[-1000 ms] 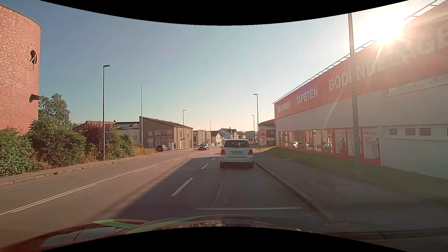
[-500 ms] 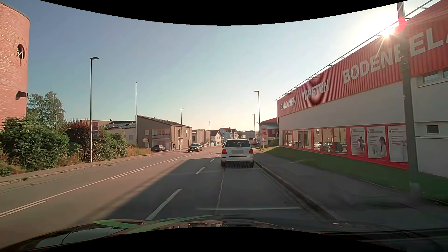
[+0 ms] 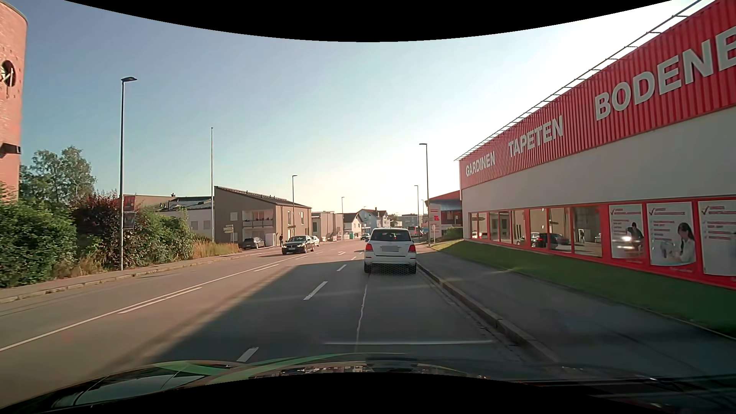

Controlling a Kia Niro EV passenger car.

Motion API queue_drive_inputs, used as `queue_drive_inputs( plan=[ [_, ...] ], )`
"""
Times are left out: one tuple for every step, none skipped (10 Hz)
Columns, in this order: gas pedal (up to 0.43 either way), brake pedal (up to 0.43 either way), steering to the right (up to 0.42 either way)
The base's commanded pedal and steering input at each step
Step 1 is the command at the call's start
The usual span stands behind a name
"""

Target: Follow the waypoints while adhering to traffic rules and regulations

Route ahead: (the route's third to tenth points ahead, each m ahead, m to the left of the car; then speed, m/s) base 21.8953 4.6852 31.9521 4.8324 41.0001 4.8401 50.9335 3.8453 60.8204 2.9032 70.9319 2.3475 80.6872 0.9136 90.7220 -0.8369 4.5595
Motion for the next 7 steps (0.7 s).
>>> queue_drive_inputs(
  plan=[
    [0.02, 0.0, 0.007],
    [0.02, 0.0, 0.007],
    [0.02, 0.0, 0.006],
    [0.02, 0.0, 0.006],
    [0.02, 0.0, 0.006],
    [0.02, 0.0, 0.006],
    [0.02, 0.0, 0.006]
  ],
)
